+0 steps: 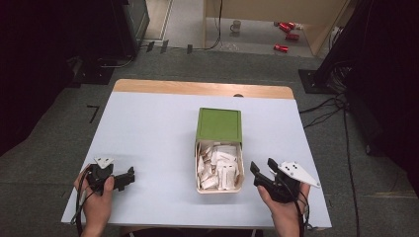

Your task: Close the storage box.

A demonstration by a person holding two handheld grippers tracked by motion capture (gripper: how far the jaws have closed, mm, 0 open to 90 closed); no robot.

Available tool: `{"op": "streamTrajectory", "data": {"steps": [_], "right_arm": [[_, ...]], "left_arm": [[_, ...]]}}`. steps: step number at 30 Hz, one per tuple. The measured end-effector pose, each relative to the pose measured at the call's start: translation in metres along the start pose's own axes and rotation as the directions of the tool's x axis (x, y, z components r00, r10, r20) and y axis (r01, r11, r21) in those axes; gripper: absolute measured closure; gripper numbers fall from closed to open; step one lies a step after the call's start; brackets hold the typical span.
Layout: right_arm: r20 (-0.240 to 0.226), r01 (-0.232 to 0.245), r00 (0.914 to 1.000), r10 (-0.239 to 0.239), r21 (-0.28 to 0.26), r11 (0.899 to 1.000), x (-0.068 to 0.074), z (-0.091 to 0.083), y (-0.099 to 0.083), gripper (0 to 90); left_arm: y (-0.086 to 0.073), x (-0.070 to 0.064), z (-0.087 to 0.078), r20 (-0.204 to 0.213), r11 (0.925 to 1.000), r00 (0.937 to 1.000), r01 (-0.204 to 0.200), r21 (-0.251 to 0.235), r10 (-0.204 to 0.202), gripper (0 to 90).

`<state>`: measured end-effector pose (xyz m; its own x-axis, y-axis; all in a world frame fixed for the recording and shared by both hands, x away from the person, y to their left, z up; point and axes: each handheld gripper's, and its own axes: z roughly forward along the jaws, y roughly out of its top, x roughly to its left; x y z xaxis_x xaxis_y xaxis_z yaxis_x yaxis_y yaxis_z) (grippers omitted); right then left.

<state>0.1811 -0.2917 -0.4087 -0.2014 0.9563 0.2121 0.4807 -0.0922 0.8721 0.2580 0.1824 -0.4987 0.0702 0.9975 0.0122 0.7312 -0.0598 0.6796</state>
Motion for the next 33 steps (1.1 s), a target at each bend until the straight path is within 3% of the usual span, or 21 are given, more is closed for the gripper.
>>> {"op": "streamTrajectory", "data": {"steps": [10,15,24,30,33], "right_arm": [[-0.060,0.044,0.9973,-0.043,0.021,0.999,0.019,0.005,-0.006,44.4],[-0.068,0.052,0.9964,-0.049,0.037,0.998,0.022,0.011,-0.012,47.1],[-0.128,0.064,0.9903,-0.054,0.077,0.995,0.020,0.017,-0.020,57.6],[-0.131,0.033,0.9911,-0.025,0.060,0.998,0.018,0.019,-0.028,63.1],[-0.106,0.058,0.9930,-0.053,0.049,0.997,0.022,0.021,-0.033,65.6]], "left_arm": [[0.000,0.000,0.000,0.000,1.0000,1.0000,0.000,0.000,0.000,0.0],[0.000,0.000,0.000,0.000,1.0000,1.0000,-0.001,0.001,0.001,0.0],[0.000,0.000,0.000,0.000,1.0000,1.0000,-0.001,0.001,0.001,0.0],[0.000,0.000,0.000,0.000,1.0000,1.0000,-0.001,0.000,0.001,0.0],[0.000,0.000,0.000,0.000,1.0000,1.0000,0.000,0.000,0.000,0.0]]}}
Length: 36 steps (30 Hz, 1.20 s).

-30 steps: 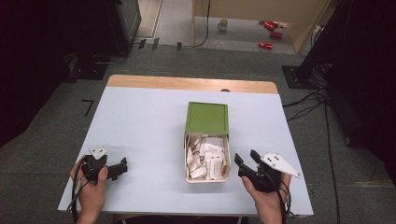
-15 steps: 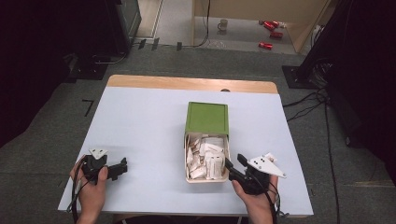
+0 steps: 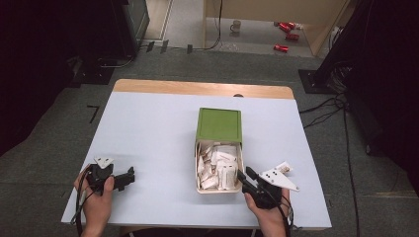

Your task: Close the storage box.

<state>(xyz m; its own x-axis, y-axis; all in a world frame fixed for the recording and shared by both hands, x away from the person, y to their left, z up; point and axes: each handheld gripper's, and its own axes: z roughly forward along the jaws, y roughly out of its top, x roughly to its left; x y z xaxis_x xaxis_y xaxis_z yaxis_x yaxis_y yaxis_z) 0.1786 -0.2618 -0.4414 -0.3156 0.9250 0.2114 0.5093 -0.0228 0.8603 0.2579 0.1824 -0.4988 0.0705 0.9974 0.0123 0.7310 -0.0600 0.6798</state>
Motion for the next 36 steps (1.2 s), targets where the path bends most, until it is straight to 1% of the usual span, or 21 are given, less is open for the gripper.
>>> {"op": "streamTrajectory", "data": {"steps": [2,8,12,15,19,22,27,32,36], "right_arm": [[0.012,0.014,0.9998,-0.014,0.004,1.000,0.002,0.001,-0.003,67.5],[0.021,0.008,0.9997,-0.008,0.022,1.000,0.005,0.005,-0.016,70.2],[0.022,0.010,0.9997,-0.010,0.020,1.000,0.007,0.002,-0.022,71.6],[0.025,0.001,0.9997,-0.001,0.018,1.000,0.007,-0.001,-0.025,74.0],[0.013,-0.015,0.9998,0.014,0.010,1.000,0.005,-0.005,-0.028,78.5],[0.003,-0.022,0.9998,0.022,0.014,1.000,0.005,-0.007,-0.029,80.7],[0.008,-0.008,0.9999,0.008,0.017,1.000,0.007,-0.006,-0.030,84.3],[0.006,-0.008,1.0000,0.008,0.018,1.000,0.007,-0.006,-0.030,85.2],[0.013,-0.020,0.9997,0.020,0.021,1.000,0.008,-0.007,-0.029,86.2]], "left_arm": [[0.000,0.000,0.000,0.000,1.0000,1.0000,0.000,0.000,0.000,0.0],[0.000,0.000,0.000,0.000,1.0000,1.0000,0.000,0.000,0.000,0.0],[0.000,0.000,0.000,0.000,1.0000,1.0000,-0.001,0.000,0.001,0.0],[0.000,0.000,0.000,0.000,1.0000,1.0000,0.000,0.000,0.000,0.0],[0.000,0.000,0.000,0.000,1.0000,1.0000,0.000,0.000,0.000,0.0],[0.000,0.000,0.000,0.000,1.0000,1.0000,0.000,0.000,0.000,0.0],[0.000,0.000,0.000,0.000,1.0000,1.0000,0.000,0.000,0.000,0.0],[0.000,0.000,0.000,0.000,1.0000,1.0000,0.000,0.000,0.000,0.0],[0.000,0.000,0.000,0.000,1.0000,1.0000,0.000,0.000,0.000,0.0]]}}
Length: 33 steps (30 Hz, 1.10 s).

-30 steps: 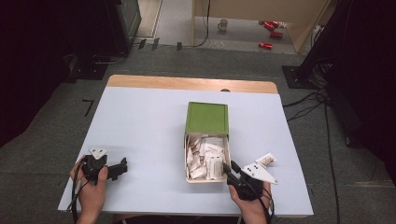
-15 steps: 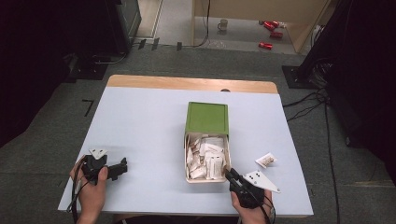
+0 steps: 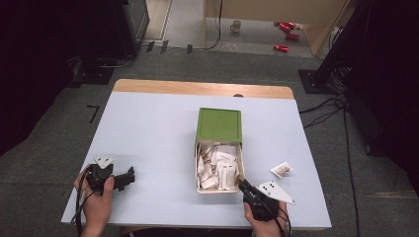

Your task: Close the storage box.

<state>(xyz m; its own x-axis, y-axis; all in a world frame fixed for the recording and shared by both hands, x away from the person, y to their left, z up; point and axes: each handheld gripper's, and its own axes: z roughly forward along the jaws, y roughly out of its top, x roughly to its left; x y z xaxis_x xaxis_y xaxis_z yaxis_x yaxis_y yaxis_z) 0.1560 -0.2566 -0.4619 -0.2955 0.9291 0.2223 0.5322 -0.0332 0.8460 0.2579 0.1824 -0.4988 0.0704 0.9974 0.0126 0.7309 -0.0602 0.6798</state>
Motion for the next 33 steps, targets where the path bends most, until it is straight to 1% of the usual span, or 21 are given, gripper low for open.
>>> {"op": "streamTrajectory", "data": {"steps": [2,4,10,11,15,17,29,33], "right_arm": [[0.019,0.002,0.9998,-0.002,0.005,1.000,0.003,-0.001,0.001,87.0],[0.026,0.001,0.9997,-0.002,0.011,1.000,0.004,-0.001,0.002,87.3],[0.026,-0.008,0.9996,0.007,0.033,0.999,0.004,-0.002,0.007,87.9],[0.026,-0.002,0.9996,0.001,0.032,0.999,0.004,-0.002,0.008,88.0],[0.034,-0.003,0.9994,0.002,0.034,0.999,0.004,-0.002,0.011,88.3],[0.034,-0.010,0.9994,0.009,0.035,0.999,0.004,-0.002,0.013,88.3],[0.069,-0.004,0.9976,0.001,0.034,0.999,0.003,0.002,0.027,89.0],[0.069,-0.004,0.9976,0.003,0.026,1.000,0.003,0.004,0.033,89.1]], "left_arm": [[0.000,0.000,0.000,0.000,1.0000,1.0000,0.000,0.000,0.000,0.0],[0.000,0.000,0.000,0.000,1.0000,1.0000,0.000,0.000,0.000,0.0],[0.000,0.000,0.000,0.000,1.0000,1.0000,0.000,-0.001,0.000,0.0],[0.000,0.000,0.000,-0.001,1.0000,1.0000,0.000,0.000,0.000,0.0],[0.000,0.000,0.000,-0.001,1.0000,1.0000,-0.001,-0.001,0.001,0.0],[0.000,0.000,0.000,-0.001,1.0000,1.0000,-0.001,0.000,0.001,0.0],[0.000,0.000,0.000,-0.001,1.0000,1.0000,0.000,-0.001,0.000,0.0],[0.000,0.000,0.000,0.000,1.0000,1.0000,0.000,0.000,0.000,0.0]]}}
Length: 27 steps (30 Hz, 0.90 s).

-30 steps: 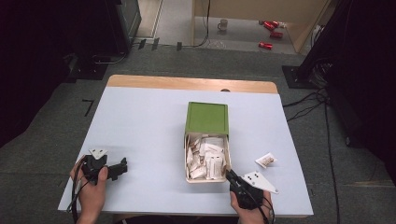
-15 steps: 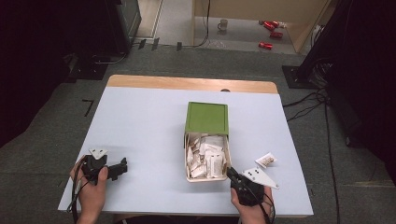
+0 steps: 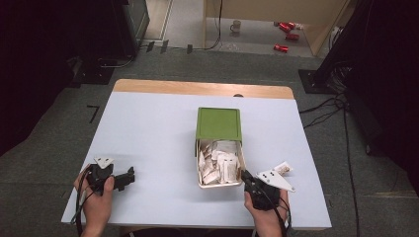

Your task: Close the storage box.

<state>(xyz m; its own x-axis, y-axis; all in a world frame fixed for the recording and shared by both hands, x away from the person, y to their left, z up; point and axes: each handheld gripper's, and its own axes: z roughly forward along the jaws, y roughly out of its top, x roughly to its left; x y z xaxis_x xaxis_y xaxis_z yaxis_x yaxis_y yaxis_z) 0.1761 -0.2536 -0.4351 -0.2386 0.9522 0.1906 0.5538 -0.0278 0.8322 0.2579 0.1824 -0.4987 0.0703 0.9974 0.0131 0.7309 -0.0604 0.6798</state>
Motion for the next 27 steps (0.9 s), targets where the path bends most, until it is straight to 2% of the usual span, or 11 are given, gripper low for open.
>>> {"op": "streamTrajectory", "data": {"steps": [9,11,20,27], "right_arm": [[0.000,-0.021,0.9998,0.021,-0.028,0.999,0.001,0.007,0.020,88.8],[0.012,-0.024,0.9996,0.024,-0.028,0.999,0.000,0.011,0.022,89.0],[0.026,-0.028,0.9992,0.029,-0.021,0.999,-0.003,0.023,0.024,89.0],[0.047,-0.047,0.9978,0.047,0.002,0.999,-0.003,0.039,0.021,89.0]], "left_arm": [[0.000,0.000,0.000,0.001,1.0000,1.0000,-0.001,0.001,0.001,0.0],[0.000,0.000,0.000,0.000,1.0000,1.0000,0.000,0.000,0.000,0.0],[0.000,0.000,0.000,0.000,1.0000,1.0000,0.000,0.001,0.000,0.0],[0.000,0.000,0.000,0.000,1.0000,1.0000,0.000,0.001,0.000,0.0]]}}
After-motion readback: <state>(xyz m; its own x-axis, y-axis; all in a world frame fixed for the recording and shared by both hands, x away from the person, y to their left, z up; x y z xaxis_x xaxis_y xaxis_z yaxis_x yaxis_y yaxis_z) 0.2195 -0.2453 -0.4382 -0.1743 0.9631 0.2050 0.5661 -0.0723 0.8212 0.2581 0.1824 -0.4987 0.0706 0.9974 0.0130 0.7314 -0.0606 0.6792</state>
